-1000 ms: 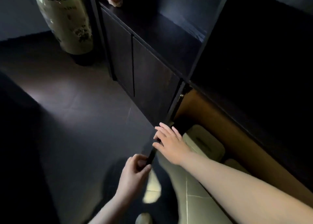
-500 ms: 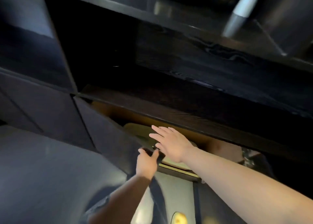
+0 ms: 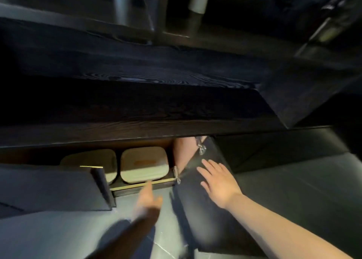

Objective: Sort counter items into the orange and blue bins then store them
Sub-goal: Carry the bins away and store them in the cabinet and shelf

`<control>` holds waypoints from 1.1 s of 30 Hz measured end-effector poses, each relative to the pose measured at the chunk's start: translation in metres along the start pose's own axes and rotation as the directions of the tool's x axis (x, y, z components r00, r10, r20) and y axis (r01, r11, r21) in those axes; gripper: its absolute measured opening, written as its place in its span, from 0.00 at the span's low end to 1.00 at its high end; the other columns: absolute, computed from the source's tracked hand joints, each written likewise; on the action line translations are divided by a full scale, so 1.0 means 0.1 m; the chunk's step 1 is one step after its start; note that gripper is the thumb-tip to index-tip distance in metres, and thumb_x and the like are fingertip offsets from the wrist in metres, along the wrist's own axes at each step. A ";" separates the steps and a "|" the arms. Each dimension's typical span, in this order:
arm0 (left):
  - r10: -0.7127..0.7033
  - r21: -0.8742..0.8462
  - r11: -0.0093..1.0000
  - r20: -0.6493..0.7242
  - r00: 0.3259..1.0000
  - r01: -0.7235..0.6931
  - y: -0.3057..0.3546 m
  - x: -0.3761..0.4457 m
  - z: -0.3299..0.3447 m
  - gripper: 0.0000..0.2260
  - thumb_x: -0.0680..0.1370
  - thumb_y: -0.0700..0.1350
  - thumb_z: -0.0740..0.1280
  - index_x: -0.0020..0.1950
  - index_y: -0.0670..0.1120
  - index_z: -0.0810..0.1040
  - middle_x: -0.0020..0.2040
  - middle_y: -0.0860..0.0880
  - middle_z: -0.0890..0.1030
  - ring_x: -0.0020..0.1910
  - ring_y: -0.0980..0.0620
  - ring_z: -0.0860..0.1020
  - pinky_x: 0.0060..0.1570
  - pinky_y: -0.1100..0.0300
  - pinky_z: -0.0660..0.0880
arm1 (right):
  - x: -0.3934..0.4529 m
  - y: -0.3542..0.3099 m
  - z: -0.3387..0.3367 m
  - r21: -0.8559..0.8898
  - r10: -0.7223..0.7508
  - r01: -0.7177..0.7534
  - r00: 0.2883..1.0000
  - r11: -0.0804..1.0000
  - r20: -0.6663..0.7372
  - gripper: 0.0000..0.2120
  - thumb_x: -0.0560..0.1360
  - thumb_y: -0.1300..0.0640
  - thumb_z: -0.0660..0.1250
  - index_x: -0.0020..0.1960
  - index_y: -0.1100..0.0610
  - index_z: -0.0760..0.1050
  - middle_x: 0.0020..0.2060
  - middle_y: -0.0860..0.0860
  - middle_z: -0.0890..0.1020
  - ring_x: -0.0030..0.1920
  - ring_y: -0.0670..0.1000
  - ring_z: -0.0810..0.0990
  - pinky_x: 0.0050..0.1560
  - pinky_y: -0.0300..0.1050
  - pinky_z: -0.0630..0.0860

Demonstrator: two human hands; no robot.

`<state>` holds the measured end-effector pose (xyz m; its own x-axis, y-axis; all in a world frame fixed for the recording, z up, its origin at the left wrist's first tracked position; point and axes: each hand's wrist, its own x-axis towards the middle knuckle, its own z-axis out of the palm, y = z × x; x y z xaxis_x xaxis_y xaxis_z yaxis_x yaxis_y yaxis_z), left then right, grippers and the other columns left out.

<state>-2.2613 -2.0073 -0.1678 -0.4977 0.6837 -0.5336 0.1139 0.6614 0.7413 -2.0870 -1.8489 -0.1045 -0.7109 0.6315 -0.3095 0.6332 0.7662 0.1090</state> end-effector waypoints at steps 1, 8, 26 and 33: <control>0.084 0.056 0.994 0.117 0.990 -0.091 0.09 -0.13 0.31 0.28 0.78 0.39 0.62 0.76 0.44 0.56 0.74 0.39 0.65 0.70 0.44 0.67 0.69 0.56 0.63 | -0.14 0.21 0.05 -0.011 0.071 -0.071 0.997 0.997 0.019 0.25 0.82 0.49 0.51 0.78 0.48 0.50 0.78 0.49 0.48 0.78 0.52 0.45 0.75 0.49 0.43; 0.193 0.039 0.975 0.338 0.921 -0.219 0.62 -0.95 2.13 0.35 0.75 0.44 0.67 0.77 0.42 0.51 0.76 0.52 0.55 0.75 0.60 0.54 0.69 0.69 0.50 | -0.76 0.94 0.39 0.107 0.424 -0.448 0.885 0.888 0.193 0.33 0.80 0.48 0.58 0.79 0.50 0.44 0.76 0.52 0.60 0.74 0.55 0.62 0.71 0.51 0.61; 0.078 0.036 0.995 0.211 0.974 -0.088 0.24 -1.09 2.25 0.37 0.74 0.54 0.68 0.77 0.58 0.51 0.70 0.54 0.66 0.66 0.52 0.71 0.55 0.57 0.77 | -0.77 0.66 0.58 0.540 0.160 -0.226 0.973 0.810 0.168 0.15 0.77 0.47 0.62 0.63 0.44 0.72 0.49 0.45 0.83 0.47 0.49 0.80 0.43 0.43 0.75; 0.033 -0.053 0.998 -0.075 0.997 -0.037 -0.28 -1.20 1.27 0.13 0.77 0.43 0.68 0.59 0.57 0.77 0.61 0.54 0.80 0.54 0.60 0.78 0.52 0.68 0.75 | -0.57 -0.25 0.64 0.589 0.214 -0.252 0.967 0.768 0.136 0.33 0.77 0.37 0.56 0.77 0.47 0.51 0.75 0.47 0.63 0.68 0.52 0.71 0.60 0.45 0.71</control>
<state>-2.0958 -2.0685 -0.1759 -0.5569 0.6803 -0.4765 0.0866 0.6181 0.7813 -2.0428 -1.9113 -0.1496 -0.5109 0.7587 -0.4042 0.8457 0.3594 -0.3945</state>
